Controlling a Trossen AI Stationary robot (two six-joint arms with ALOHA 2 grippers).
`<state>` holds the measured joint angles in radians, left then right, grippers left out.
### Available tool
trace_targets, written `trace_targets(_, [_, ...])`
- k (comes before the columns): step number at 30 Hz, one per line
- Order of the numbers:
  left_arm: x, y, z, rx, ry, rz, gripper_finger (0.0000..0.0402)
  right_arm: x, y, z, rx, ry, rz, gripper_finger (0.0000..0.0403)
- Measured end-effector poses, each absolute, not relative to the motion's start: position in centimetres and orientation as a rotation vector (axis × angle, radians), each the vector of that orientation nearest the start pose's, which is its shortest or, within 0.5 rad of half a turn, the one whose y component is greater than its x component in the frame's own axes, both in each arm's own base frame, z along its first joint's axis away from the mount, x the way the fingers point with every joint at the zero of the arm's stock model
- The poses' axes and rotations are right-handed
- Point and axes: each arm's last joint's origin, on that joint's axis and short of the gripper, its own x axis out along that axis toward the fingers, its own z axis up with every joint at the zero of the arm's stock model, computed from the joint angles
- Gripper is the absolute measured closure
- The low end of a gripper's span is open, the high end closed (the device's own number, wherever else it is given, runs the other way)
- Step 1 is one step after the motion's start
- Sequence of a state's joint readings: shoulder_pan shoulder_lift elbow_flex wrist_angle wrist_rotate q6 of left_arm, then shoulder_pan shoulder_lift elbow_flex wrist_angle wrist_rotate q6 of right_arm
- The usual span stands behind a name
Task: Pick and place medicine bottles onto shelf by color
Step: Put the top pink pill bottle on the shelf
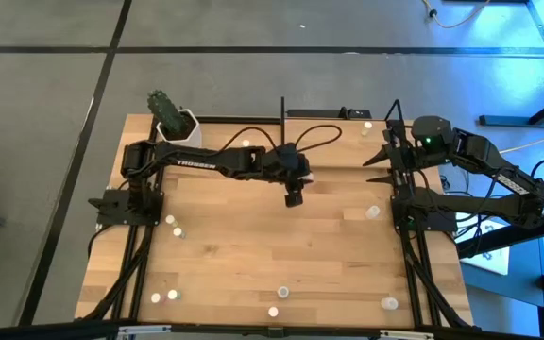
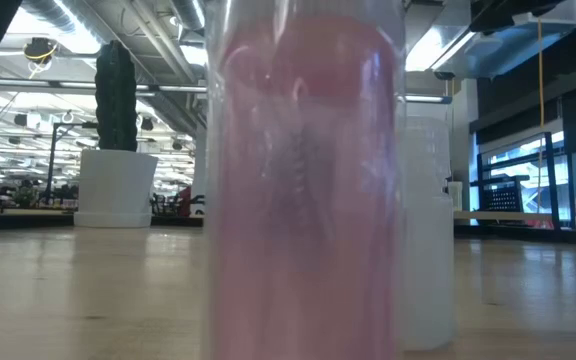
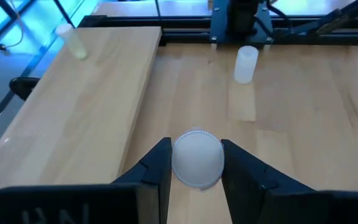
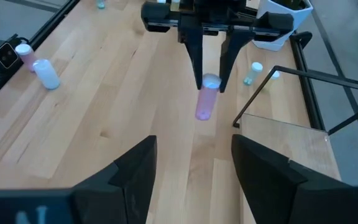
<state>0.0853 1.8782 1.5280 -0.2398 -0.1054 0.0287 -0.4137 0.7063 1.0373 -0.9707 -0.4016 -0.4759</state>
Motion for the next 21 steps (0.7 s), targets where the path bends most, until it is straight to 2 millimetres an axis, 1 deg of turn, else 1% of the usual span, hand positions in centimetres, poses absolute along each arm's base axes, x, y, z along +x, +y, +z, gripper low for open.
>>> trace_targets(2, [43.0,3.9,27.1,0.03,0.596,0.163,0.0303,10.3,-3.3,35.5,-0.209,0.573,0.127,0.0192])
trace_targets(4, [43.4,3.8,26.5,0.027,0.61,0.148,0.0303,10.3,-3.3,35.5,-0.209,0.572,0.127,0.0192])
trace_targets(7, [44.0,3.5,24.6,0.027,0.659,0.139,0.0303,10.3,-3.3,35.5,-0.21,0.571,0.127,0.0192])
trace_targets(13, [44.9,3.2,21.4,-0.044,0.739,0.106,0.0303,10.3,-3.3,35.5,-0.21,0.569,0.127,0.0192])
trace_targets(17, [45.2,3.1,20.5,-0.053,0.748,0.112,0.0303,10.3,-3.3,35.5,-0.21,0.569,0.127,0.0192])
trace_targets(19, [45.0,3.1,20.1,-0.044,0.786,0.12,0.0303,10.3,-3.3,35.5,-0.21,0.569,0.127,0.0192])
trace_targets(21, [45.1,3.1,20.0,-0.029,0.784,0.138,0.0303,10.3,-3.3,35.5,-0.211,0.568,0.126,0.0192])
